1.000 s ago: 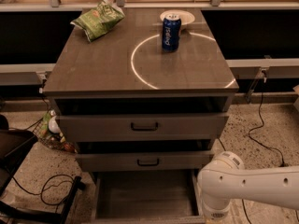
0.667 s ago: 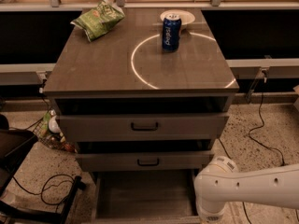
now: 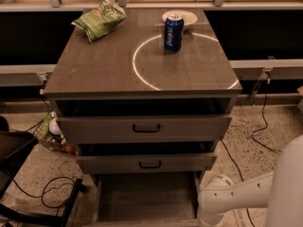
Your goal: Close bottom drawer
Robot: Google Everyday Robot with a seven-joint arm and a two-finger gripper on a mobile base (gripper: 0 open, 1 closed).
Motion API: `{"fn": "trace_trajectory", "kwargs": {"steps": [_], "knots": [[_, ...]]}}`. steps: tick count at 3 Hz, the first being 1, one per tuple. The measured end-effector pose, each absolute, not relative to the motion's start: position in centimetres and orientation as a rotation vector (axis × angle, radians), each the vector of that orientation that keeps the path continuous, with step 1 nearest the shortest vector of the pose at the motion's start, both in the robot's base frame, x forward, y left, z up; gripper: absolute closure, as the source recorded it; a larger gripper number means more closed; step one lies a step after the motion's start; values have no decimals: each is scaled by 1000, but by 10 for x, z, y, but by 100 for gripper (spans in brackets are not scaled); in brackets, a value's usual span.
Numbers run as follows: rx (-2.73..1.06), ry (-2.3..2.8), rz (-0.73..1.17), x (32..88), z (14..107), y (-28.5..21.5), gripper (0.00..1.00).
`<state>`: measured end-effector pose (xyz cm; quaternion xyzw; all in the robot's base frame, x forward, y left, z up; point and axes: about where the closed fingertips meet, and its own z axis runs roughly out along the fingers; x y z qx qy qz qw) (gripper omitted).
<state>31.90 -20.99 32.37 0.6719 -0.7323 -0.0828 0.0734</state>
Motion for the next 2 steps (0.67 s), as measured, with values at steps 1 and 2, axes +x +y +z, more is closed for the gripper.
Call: {"fn": "trace_trajectory", "kwargs": {"steps": [1,2], "knots": [[2004,-2186,-302,305,267,-215,100],[2003,-2183,-354,288,228,-215,100]]}}
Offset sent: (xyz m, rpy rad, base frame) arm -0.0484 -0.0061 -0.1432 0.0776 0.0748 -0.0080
